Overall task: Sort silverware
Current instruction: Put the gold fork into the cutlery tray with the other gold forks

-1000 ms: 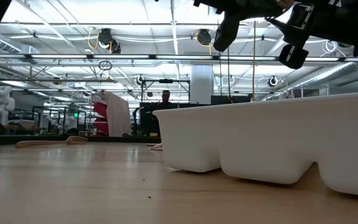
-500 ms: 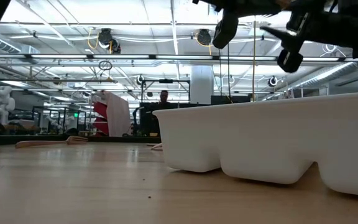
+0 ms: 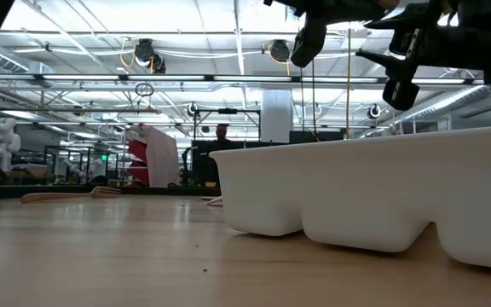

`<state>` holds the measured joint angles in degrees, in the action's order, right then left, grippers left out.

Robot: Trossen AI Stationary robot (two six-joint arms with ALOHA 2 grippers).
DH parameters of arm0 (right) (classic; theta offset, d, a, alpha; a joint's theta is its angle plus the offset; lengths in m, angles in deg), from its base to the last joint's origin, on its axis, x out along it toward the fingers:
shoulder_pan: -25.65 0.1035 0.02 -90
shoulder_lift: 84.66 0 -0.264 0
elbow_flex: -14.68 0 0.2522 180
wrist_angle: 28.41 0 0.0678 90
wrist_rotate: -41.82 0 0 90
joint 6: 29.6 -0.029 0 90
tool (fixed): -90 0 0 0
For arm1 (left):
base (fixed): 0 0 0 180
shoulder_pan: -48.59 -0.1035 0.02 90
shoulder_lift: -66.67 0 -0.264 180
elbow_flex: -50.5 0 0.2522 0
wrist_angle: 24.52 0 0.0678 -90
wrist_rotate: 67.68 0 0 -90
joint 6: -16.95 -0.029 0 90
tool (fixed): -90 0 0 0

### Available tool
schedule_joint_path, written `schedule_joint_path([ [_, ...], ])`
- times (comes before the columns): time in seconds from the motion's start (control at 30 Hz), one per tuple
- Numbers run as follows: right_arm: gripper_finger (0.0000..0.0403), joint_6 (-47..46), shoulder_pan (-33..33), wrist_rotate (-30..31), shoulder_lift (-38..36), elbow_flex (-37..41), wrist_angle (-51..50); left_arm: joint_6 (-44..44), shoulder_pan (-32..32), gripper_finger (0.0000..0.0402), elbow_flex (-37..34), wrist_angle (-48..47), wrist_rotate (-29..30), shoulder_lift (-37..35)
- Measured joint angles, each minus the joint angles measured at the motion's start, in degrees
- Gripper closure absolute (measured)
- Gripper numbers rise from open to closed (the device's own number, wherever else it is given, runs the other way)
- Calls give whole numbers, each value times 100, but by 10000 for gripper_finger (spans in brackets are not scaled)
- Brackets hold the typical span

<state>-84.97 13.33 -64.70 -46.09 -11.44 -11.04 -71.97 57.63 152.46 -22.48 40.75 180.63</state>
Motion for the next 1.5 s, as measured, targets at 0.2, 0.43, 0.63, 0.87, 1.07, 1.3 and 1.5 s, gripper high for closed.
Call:
schedule_joint_path([
  [0.2,245,-7,1,-9,-1,-2,27,0,-17,401,-2,-10,-272,9],
  [0.43,245,-53,2,-12,-1,-2,28,-2,-41,401,-4,-7,-362,9],
  [0.63,245,-79,2,5,26,-4,27,-21,-46,401,-9,-7,-362,11],
  [0.87,245,-212,2,-16,211,-9,70,-289,-86,401,-11,-7,-367,20],
  [1.07,245,-250,20,-151,267,-9,86,-295,-195,401,-11,7,-380,20],
  [1.3,245,-243,28,387,264,-9,132,-279,-221,401,-11,-7,-430,20],
  [1.5,245,-315,-212,789,264,-9,262,-3,-177,400,-13,-50,-335,20],
])
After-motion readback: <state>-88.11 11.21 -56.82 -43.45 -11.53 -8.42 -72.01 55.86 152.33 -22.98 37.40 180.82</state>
